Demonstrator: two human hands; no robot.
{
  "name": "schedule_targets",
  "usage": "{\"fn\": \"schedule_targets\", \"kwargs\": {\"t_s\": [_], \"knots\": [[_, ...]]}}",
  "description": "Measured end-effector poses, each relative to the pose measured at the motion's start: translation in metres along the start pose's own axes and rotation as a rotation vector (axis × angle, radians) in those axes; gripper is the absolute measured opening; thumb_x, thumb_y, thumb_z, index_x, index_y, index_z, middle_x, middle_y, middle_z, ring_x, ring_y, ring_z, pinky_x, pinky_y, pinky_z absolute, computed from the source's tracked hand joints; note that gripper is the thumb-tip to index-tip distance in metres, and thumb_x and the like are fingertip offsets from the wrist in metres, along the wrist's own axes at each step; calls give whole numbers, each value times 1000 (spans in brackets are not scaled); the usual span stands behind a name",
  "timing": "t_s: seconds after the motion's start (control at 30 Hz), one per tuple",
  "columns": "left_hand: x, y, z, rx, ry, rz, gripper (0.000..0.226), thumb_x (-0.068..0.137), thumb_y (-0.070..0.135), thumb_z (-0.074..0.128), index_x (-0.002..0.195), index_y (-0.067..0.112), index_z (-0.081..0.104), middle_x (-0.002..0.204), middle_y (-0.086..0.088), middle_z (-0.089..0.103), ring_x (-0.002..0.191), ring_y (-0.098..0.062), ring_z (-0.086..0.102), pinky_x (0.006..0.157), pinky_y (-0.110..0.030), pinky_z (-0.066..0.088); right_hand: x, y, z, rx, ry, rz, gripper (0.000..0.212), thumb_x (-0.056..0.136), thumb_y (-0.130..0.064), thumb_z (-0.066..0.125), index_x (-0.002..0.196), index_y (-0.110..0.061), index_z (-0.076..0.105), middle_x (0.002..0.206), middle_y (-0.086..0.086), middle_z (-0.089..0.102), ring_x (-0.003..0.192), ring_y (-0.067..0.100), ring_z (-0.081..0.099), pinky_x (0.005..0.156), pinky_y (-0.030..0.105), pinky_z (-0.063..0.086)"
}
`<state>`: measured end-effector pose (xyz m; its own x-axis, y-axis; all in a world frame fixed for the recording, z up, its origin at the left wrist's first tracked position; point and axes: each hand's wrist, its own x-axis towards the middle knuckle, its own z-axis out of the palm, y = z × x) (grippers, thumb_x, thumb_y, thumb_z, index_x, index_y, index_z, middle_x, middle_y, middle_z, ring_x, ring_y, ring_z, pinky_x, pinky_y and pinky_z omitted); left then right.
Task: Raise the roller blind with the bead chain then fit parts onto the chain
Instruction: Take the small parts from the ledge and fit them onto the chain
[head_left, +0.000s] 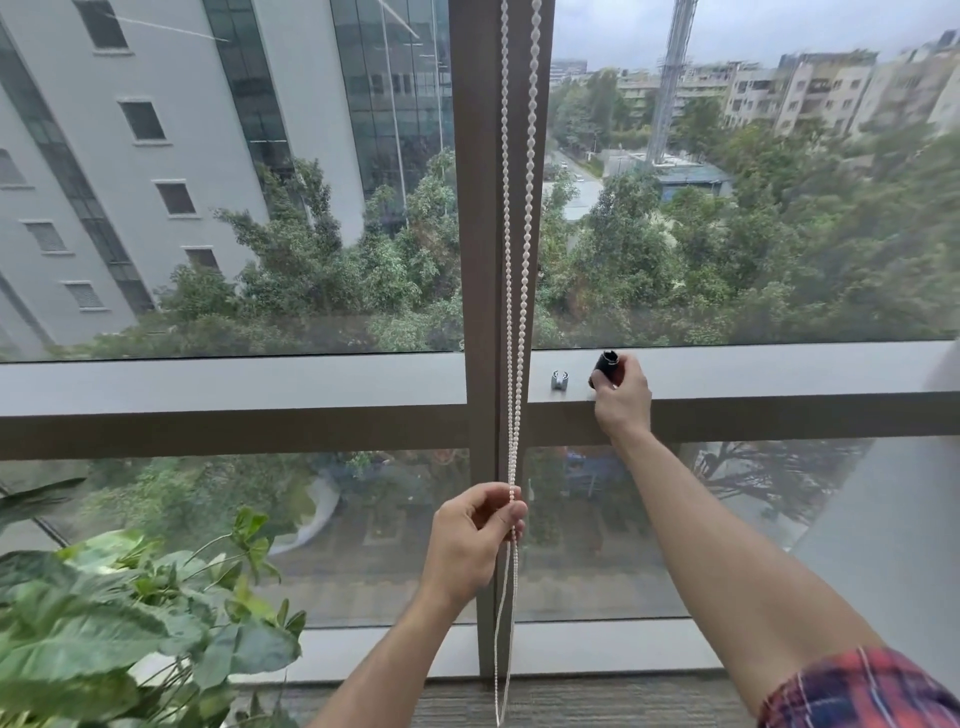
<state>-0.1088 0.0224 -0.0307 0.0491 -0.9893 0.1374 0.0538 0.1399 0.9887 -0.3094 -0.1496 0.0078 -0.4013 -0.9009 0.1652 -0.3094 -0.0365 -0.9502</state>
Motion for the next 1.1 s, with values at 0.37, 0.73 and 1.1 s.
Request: {"fn": "schedule_targets", "kwargs": {"t_s": [0.37, 0.73, 1.1], "knots": [[-5, 7, 4, 99, 40, 63, 21, 79, 11, 80, 78, 16, 60, 75, -16, 71, 72, -33, 73, 72, -54, 59, -92, -1, -4, 142, -132, -200, 21, 93, -11, 67, 109, -21, 59, 93, -6, 69, 86, -5, 64, 72, 10, 48], [-25, 19, 3, 92, 10, 134, 16, 82, 1, 75, 89, 15, 69, 78, -6, 72, 68, -20, 72, 66, -31, 60, -170, 10, -2, 126, -366, -251, 38, 85, -4, 69, 99, -39, 62, 89, -12, 74, 86, 7, 72, 76, 23, 56], [-22, 45, -3, 320, 60, 294, 21, 83, 8, 75, 100, 21, 75, 105, 6, 57, 68, -19, 71, 72, -29, 60, -201, -1, -4, 207, -363, -371, 27, 93, -9, 66, 107, -32, 66, 94, -4, 75, 86, 9, 73, 73, 20, 54]]}}
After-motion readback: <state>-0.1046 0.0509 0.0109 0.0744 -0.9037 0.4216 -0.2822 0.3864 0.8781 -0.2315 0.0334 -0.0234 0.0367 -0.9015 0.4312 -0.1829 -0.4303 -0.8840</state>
